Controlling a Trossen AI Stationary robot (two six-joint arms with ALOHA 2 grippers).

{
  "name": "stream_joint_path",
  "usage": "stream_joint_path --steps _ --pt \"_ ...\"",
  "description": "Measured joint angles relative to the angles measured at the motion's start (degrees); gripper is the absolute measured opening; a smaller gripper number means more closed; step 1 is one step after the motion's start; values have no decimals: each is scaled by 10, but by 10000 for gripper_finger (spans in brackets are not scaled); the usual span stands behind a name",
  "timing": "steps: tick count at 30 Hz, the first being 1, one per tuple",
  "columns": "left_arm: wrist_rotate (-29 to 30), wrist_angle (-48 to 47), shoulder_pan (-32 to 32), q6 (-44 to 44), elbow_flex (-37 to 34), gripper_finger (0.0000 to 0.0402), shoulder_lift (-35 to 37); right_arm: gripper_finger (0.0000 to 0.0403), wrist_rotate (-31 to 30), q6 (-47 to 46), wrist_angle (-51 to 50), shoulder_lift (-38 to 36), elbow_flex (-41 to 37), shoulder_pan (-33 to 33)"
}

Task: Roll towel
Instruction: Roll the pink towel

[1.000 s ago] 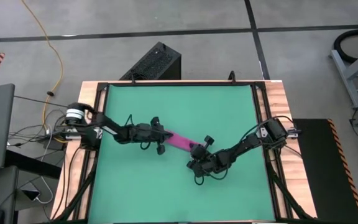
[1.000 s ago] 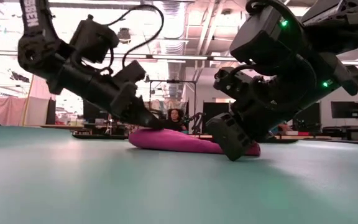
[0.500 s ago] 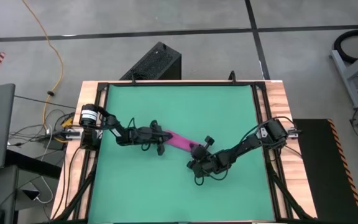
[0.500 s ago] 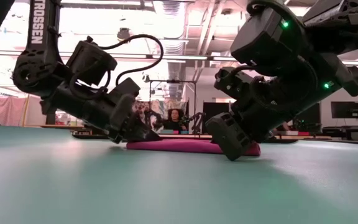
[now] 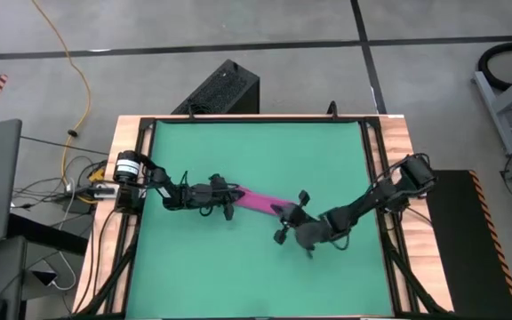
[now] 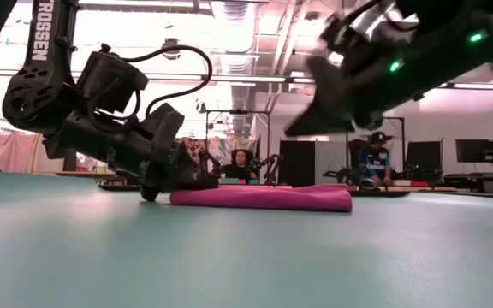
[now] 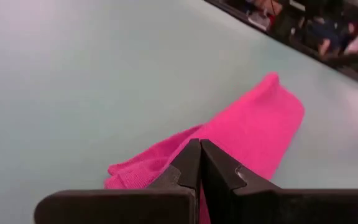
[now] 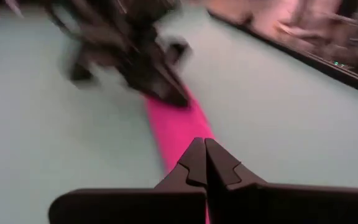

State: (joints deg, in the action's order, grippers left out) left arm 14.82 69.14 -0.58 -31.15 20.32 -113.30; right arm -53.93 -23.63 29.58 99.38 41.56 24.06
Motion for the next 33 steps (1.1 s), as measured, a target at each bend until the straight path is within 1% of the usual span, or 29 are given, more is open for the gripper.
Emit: stream_joint_path --steps 2,5,7,9,15,18,21,23,28,33 --pt "5 6 0 -16 0 0 0 7 5 18 127 12 -51 0" --pt "21 18 -6 -40 -1 0 0 7 4 25 291 57 -112 -5" --pt "35 26 -10 -46 -1 0 -2 7 3 26 370 86 -125 -10" --pt "41 28 -10 -53 0 0 -1 7 6 25 402 115 -125 -15" --pt "43 25 -11 -53 1 0 -1 7 63 8 395 172 -85 -47" --pt "47 18 -11 -52 2 0 -1 7 64 -34 356 179 -79 -69" --pt "47 7 -12 -50 3 0 0 7 79 -89 301 172 -78 -90" --pt "47 -1 -12 -49 3 0 0 7 86 -108 278 171 -77 -98" --pt "48 -17 -12 -44 4 0 1 7 109 -110 262 169 -77 -111" --pt "50 -27 -14 -46 4 0 2 7 147 -94 255 169 -77 -126"
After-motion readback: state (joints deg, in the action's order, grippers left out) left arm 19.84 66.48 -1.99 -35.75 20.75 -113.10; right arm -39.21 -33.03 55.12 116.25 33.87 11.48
